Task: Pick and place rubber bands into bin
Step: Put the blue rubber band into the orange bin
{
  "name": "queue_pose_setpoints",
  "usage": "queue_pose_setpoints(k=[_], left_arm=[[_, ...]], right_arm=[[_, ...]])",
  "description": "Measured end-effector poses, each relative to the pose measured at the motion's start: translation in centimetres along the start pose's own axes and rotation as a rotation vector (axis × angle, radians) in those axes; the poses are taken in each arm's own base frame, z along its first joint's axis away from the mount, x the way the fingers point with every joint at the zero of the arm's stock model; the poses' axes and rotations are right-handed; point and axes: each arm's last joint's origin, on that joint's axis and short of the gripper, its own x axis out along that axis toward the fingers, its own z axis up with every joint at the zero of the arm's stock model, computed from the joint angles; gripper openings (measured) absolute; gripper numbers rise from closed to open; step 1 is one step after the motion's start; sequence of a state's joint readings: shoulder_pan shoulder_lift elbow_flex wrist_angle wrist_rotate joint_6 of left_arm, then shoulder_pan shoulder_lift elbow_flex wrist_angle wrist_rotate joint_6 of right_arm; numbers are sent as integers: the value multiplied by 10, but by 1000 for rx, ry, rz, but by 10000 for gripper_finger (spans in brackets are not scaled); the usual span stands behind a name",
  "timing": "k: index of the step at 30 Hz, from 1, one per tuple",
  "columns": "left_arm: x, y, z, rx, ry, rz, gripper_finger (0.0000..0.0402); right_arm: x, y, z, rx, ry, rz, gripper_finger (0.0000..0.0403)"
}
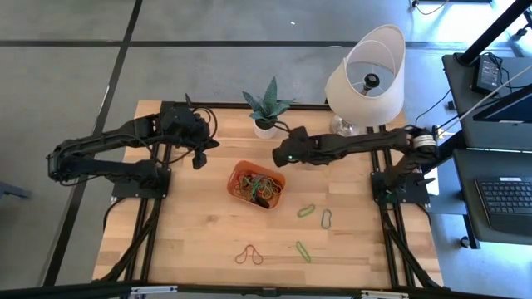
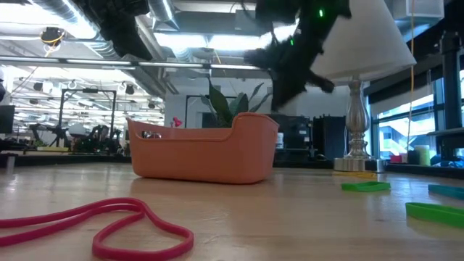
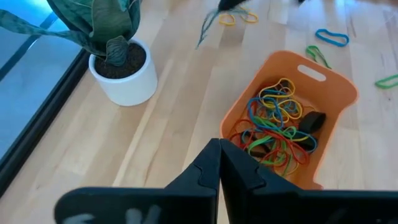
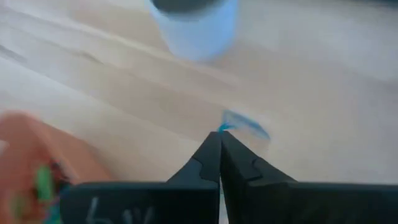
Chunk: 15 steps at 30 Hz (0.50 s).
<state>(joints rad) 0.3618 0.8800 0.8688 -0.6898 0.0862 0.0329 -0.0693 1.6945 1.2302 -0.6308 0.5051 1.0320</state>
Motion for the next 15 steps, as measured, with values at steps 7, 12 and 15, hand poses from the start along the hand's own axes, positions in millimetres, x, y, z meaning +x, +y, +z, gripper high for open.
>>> queue_pose_setpoints(k=[7, 12, 15], left_arm=[[1, 0, 0, 24, 6, 0, 3], [2, 0, 0, 32, 9, -1, 3], [2, 0, 0, 32, 9, -1, 3]], right_arm=[[-52, 44, 12, -165, -144, 208, 1], [-75, 69, 11, -250, -161, 319, 0], [-82, 76, 4, -276, -101, 397, 0]])
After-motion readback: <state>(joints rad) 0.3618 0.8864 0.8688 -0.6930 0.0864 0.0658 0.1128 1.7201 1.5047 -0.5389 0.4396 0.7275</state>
